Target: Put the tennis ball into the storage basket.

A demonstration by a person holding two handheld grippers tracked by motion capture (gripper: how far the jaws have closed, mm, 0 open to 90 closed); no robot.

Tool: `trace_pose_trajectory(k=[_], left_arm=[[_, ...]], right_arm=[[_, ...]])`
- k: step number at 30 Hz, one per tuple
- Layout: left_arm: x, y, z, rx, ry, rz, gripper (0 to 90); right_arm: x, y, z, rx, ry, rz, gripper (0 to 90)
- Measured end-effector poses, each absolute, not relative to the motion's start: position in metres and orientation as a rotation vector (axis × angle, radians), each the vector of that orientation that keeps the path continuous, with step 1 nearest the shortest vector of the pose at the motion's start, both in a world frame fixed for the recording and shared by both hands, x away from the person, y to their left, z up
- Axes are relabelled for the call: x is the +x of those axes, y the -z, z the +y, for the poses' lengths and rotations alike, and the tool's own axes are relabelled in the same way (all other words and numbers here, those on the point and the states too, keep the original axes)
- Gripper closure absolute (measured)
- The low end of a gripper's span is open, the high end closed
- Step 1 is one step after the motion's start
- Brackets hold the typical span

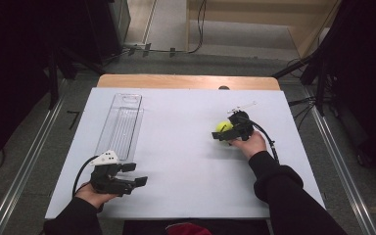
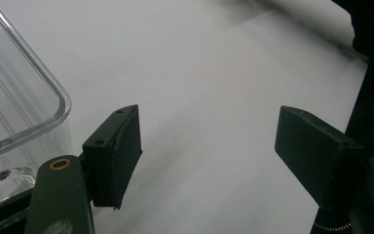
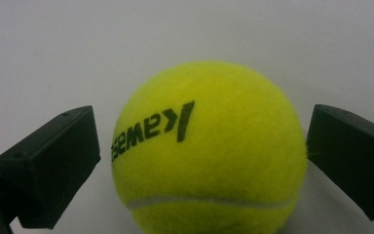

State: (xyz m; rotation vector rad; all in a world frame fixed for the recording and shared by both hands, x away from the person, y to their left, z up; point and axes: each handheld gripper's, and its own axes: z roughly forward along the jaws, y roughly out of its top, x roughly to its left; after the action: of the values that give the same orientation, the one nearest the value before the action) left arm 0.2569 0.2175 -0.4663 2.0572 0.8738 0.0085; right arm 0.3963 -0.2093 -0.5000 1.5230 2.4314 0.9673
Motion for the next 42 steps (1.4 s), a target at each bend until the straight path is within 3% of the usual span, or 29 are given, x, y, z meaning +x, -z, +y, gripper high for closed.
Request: trace_pose_trajectory(k=[2, 3, 6, 8, 11, 42], left_arm=[[0.257, 0.466, 0.217, 2.055, -0.006, 0.872, 26.0], [0.257, 0.466, 0.217, 2.053, -0.006, 0.872, 26.0], [0.257, 0.466, 0.217, 2.054, -0.006, 0.872, 26.0], [0.257, 0.466, 0.217, 2.053, -0.007, 0.871, 26.0], [0.257, 0.466, 0.217, 2.055, -0.006, 0.872, 26.0], [0.256, 0.466, 0.216, 2.059, -0.004, 0.867, 26.0]], right_arm=[[0.396, 0.502, -0.209, 1.512, -0.957, 2.438, 0.0], [0.395, 0.503, -0.209, 1.516, -0.942, 2.431, 6.7], [0.395, 0.505, -0.209, 1.509, -0.920, 2.447, 7.0], [0.393, 0.505, -0.208, 1.467, -0.907, 2.444, 17.3], [0.392, 0.504, -0.209, 1.462, -0.922, 2.451, 22.5], [0.389, 0.494, -0.208, 1.434, -0.951, 2.445, 23.0]])
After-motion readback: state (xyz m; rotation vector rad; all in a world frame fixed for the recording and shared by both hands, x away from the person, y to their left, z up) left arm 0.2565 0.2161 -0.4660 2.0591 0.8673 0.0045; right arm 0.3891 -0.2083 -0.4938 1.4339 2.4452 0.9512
